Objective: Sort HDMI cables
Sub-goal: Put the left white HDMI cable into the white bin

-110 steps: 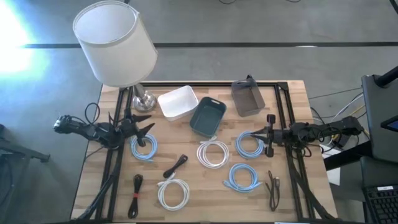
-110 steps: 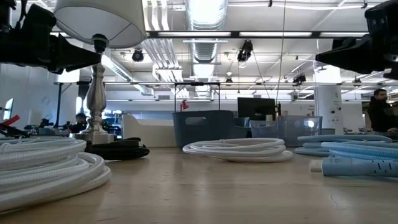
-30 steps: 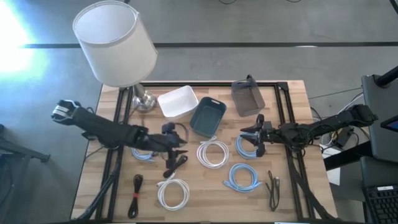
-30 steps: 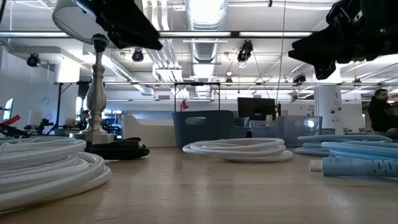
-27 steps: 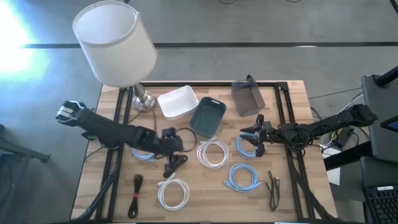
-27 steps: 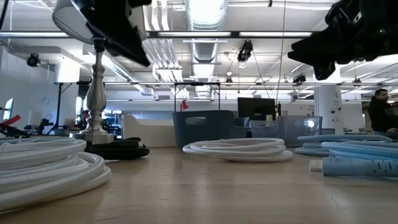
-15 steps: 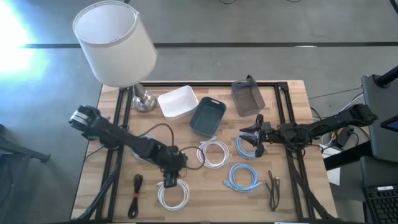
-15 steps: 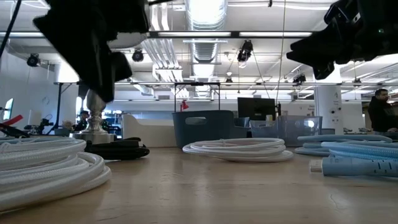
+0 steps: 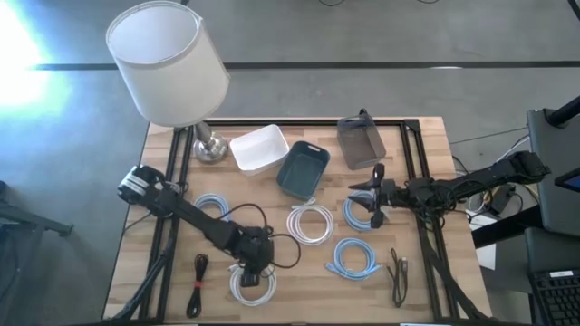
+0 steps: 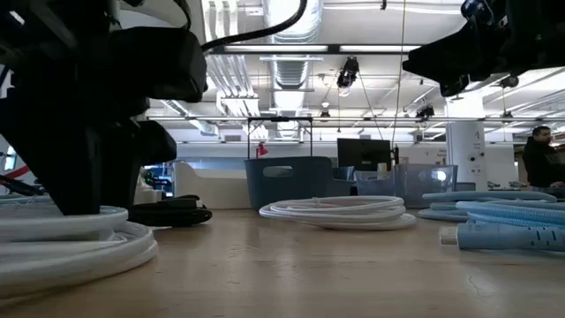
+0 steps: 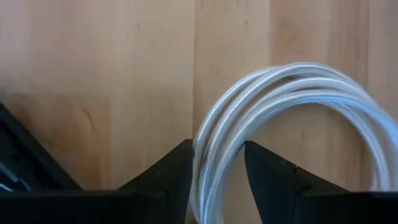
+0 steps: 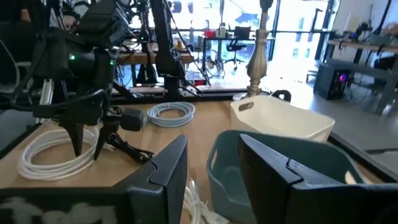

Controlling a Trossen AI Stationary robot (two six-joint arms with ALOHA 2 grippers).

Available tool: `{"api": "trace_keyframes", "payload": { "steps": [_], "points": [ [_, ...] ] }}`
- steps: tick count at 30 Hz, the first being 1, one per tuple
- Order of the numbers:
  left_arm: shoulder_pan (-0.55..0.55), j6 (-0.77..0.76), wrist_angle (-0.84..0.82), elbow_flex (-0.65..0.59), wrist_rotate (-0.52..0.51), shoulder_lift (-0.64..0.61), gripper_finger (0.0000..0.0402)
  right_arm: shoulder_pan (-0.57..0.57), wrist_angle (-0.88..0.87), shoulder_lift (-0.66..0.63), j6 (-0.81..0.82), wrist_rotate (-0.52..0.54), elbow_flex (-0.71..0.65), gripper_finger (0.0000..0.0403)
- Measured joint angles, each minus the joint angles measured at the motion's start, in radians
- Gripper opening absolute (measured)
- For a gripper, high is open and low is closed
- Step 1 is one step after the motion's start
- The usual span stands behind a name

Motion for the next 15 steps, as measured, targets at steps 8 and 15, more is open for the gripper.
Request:
{"api": "trace_keyframes", "payload": {
  "steps": [8,15],
  "points": [
    [0.0,0.014,0.011,0.002,-0.024,0.031,0.0145,0.0,0.003,0.0,-0.083,0.001,0.02,0.0138],
    [0.0,0.003,0.108,-0.003,-0.051,0.018,0.007,0.0,0.003,0.0,-0.119,0.001,0.048,0.0136]
  ]
}}
